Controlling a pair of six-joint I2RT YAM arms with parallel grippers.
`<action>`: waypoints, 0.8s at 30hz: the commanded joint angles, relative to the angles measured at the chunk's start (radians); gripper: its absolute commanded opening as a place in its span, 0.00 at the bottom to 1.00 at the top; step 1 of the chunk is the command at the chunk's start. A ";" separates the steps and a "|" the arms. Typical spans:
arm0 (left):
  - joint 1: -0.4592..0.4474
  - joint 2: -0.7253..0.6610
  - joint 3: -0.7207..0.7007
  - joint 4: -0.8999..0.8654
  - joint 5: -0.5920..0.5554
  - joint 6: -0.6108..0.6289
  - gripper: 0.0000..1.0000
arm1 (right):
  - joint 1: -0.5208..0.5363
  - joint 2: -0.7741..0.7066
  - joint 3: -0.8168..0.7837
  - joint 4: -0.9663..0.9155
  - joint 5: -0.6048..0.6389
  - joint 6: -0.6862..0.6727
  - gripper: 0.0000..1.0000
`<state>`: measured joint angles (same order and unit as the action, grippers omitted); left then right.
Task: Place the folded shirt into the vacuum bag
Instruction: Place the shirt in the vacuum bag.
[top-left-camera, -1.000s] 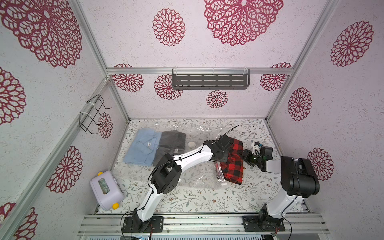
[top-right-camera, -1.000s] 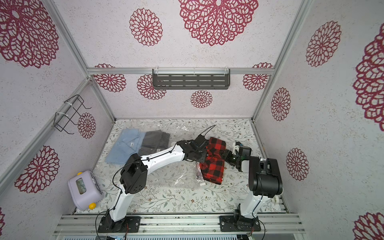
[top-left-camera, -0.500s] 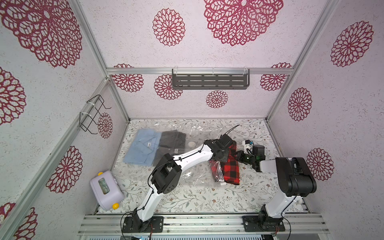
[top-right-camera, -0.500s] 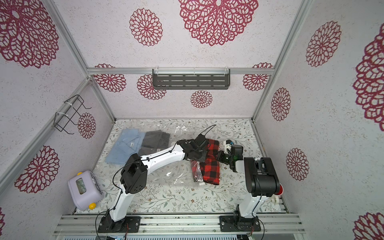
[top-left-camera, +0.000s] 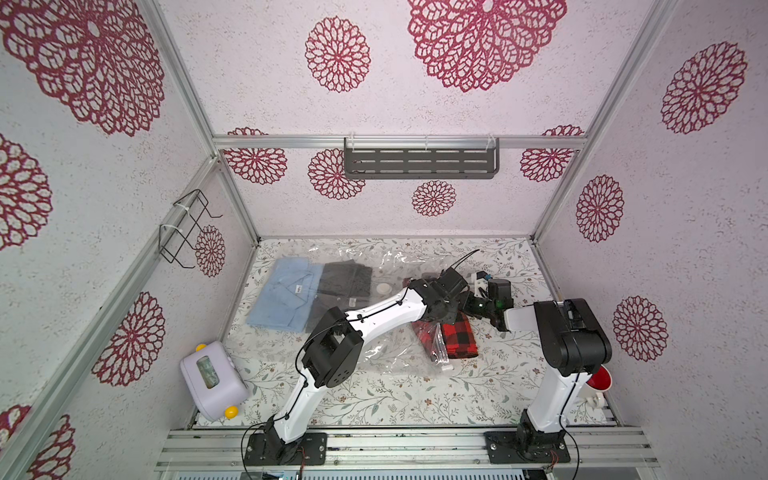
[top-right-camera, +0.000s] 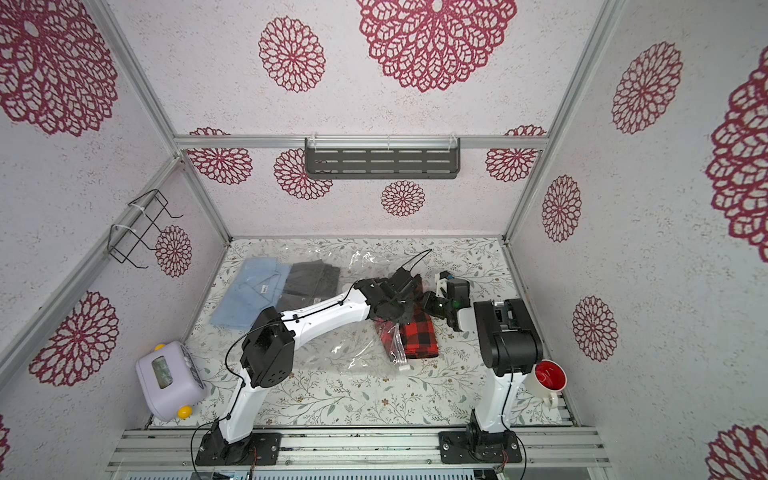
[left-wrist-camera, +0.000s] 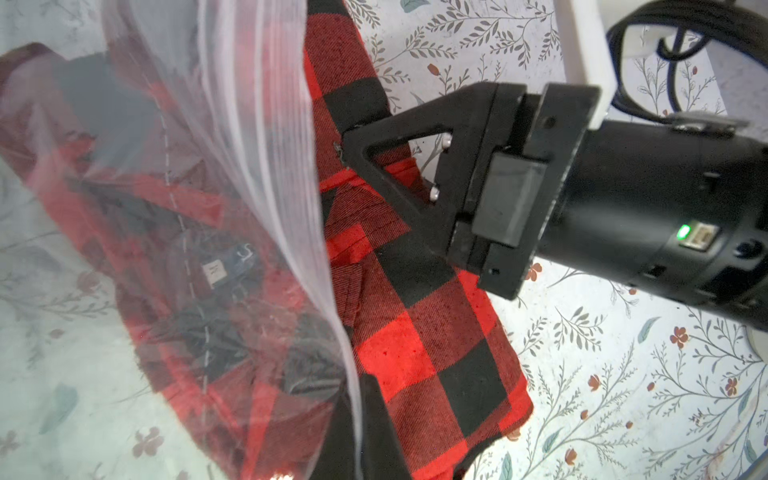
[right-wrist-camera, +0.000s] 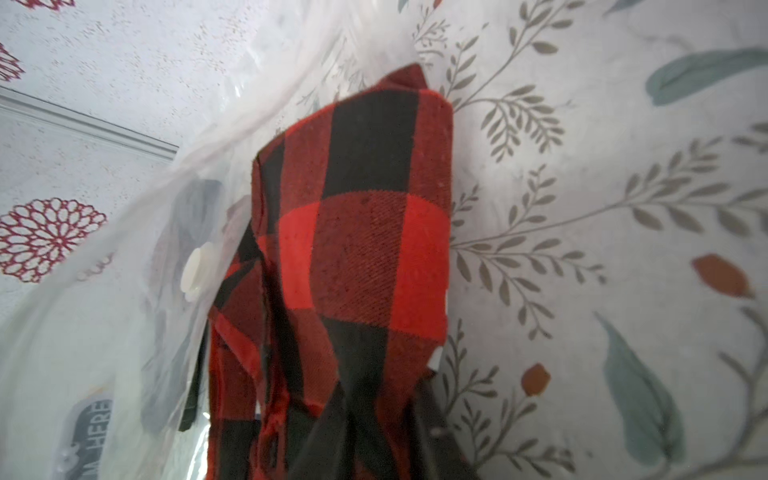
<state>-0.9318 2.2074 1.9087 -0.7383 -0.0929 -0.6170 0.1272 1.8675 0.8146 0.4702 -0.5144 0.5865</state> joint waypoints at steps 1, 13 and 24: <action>-0.017 0.004 0.016 0.016 -0.009 -0.003 0.00 | 0.002 -0.073 0.003 -0.085 0.033 -0.014 0.50; 0.002 0.018 0.029 0.031 0.013 0.002 0.00 | -0.093 -0.496 -0.315 -0.298 0.017 -0.119 0.84; 0.003 0.021 0.018 0.049 0.022 -0.007 0.00 | -0.022 -0.484 -0.533 -0.138 -0.116 -0.045 0.61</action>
<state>-0.9302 2.2166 1.9110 -0.7349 -0.0879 -0.6212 0.0608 1.3460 0.3119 0.3431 -0.5945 0.5148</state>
